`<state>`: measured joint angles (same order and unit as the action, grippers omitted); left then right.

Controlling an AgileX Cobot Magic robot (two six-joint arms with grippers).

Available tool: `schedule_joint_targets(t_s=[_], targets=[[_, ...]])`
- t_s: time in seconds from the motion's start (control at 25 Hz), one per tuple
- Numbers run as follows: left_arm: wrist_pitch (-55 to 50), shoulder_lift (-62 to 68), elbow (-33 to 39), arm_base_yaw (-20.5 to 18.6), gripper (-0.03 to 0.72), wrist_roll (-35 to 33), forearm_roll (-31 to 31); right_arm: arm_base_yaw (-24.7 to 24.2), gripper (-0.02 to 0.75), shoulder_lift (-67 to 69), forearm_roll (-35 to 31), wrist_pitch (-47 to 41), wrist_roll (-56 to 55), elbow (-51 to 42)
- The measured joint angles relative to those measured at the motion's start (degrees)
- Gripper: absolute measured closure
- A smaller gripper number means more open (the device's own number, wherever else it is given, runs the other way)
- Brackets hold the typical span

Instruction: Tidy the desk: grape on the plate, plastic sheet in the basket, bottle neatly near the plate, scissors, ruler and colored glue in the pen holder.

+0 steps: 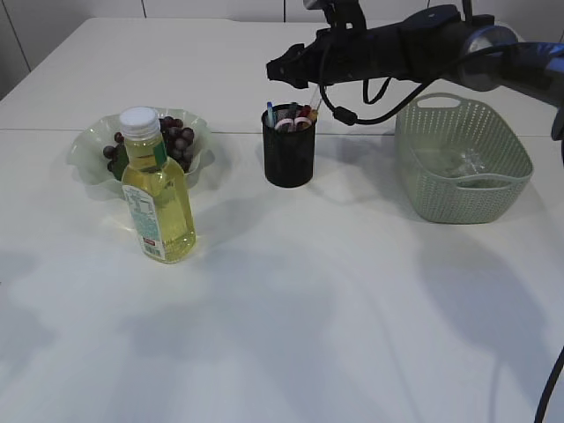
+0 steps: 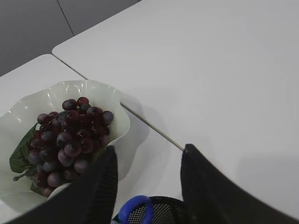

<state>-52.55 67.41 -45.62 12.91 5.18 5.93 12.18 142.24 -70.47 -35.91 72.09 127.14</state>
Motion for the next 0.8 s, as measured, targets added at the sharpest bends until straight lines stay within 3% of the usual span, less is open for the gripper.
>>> schedule_joint_targets(t_s=[0.2,0.32,0.44,0.64,0.8], targets=[[0.0,0.0,0.0,0.0,0.38,0.0,0.0,0.0,0.361,-0.13,0.13,-0.5,-0.92,0.0],[0.0,0.0,0.0,0.0,0.38,0.0,0.0,0.0,0.361,-1.91,5.6,-0.62,-9.85,0.0],[0.0,0.0,0.0,0.0,0.38,0.0,0.0,0.0,0.36,-5.48,22.1,-2.92,-26.59,0.0],[0.0,0.0,0.0,0.0,0.38,0.0,0.0,0.0,0.367,-12.15,49.41,-15.42,-54.84,0.0],[0.0,0.0,0.0,0.0,0.38,0.0,0.0,0.0,0.374,-16.61,60.29,-26.49,-63.72,0.0]])
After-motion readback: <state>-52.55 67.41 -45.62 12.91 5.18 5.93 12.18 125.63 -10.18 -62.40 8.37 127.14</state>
